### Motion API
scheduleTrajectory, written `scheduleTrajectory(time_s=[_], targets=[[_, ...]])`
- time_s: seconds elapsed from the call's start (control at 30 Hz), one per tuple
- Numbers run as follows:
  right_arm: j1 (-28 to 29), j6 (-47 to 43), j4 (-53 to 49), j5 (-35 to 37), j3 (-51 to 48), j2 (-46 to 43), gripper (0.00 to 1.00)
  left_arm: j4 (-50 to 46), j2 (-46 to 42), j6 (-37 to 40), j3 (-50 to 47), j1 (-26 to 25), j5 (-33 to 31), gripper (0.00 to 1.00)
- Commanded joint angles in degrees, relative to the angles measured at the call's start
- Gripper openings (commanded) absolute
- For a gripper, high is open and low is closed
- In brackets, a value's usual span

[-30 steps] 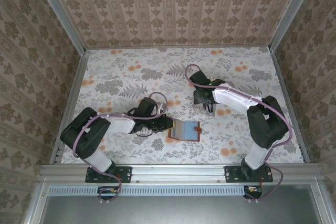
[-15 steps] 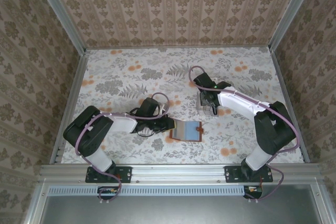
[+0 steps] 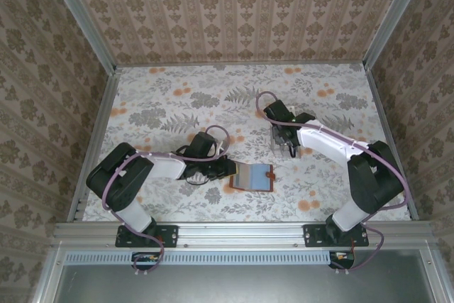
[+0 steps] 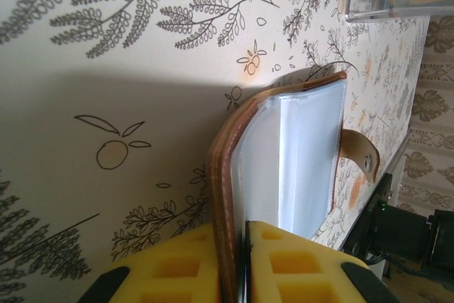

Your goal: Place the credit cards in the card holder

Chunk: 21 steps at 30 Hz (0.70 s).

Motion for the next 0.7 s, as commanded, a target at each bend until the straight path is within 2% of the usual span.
scheduleTrajectory(time_s=[0.0,0.13,0.67], targets=[[-0.4,-2.0,-0.9,-0.2,-0.3,-1.6,0.36,-3.3,0.6,1.8,0.6,-0.4,-0.5,0.14],[-0.4,-2.8,-1.4,-0.4,-0.3,-1.8,0.35,-3.4,1.3,2.1,1.1,-0.4,-0.1,0.15],[-0.4,-4.6,-3.2,-2.9,1.5,-1.6,0.03,-2.3,1.2,1.7,0.7,-0.3,0.3,0.15]])
